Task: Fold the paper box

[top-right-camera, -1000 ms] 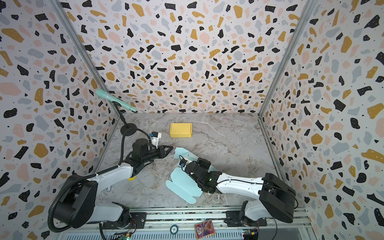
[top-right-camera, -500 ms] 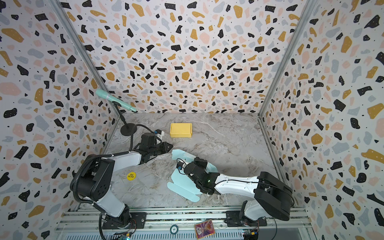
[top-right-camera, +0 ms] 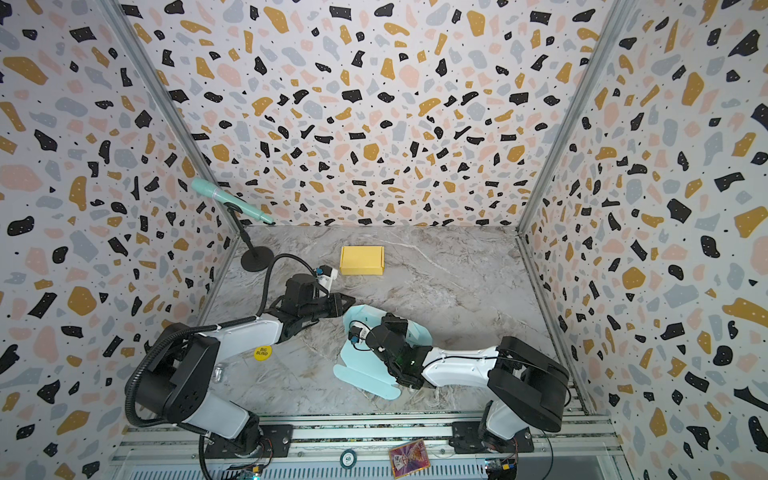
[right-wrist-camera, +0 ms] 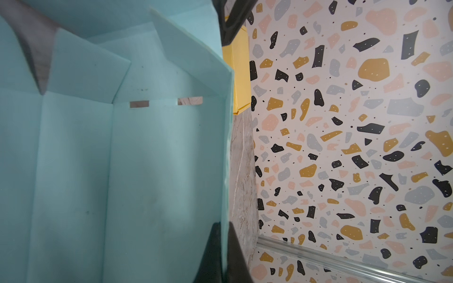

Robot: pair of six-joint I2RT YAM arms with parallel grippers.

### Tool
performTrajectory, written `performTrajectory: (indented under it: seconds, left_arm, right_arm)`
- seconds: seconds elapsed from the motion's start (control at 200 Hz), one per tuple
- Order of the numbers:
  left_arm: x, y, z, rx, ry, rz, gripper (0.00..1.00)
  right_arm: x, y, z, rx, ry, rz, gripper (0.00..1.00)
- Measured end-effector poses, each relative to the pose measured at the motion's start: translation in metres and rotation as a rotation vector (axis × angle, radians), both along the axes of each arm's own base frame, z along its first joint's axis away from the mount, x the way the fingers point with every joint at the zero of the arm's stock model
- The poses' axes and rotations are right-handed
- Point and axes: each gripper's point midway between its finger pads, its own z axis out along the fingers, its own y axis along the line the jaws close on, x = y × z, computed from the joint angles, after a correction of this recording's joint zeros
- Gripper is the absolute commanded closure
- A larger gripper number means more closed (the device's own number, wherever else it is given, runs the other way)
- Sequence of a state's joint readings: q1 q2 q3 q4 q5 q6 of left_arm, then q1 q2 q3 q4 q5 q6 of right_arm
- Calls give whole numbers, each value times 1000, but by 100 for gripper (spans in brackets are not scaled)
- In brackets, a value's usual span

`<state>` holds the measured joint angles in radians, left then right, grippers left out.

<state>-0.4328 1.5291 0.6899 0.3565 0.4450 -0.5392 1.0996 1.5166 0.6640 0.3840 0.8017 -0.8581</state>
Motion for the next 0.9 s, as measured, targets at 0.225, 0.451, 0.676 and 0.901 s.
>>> performTrajectory:
  seconds: [0.225,0.451,0.676,0.901]
  left_arm:
    - [-21,-5,-3,-19,-7,-30,74]
    - [-41,2,-19,-6,21,-35,69]
    - [-56,4,-20,16,-31,-63,66]
    - [-75,11,-39,44,-23,-60,65]
  right_arm:
    - [3,4,7,5,-29,16,100]
    - [3,3,-2,-23,-37,28,100]
    - [-3,4,-6,-41,-40,44,100]
    - [-13,10,-10,-50,-52,60,100]
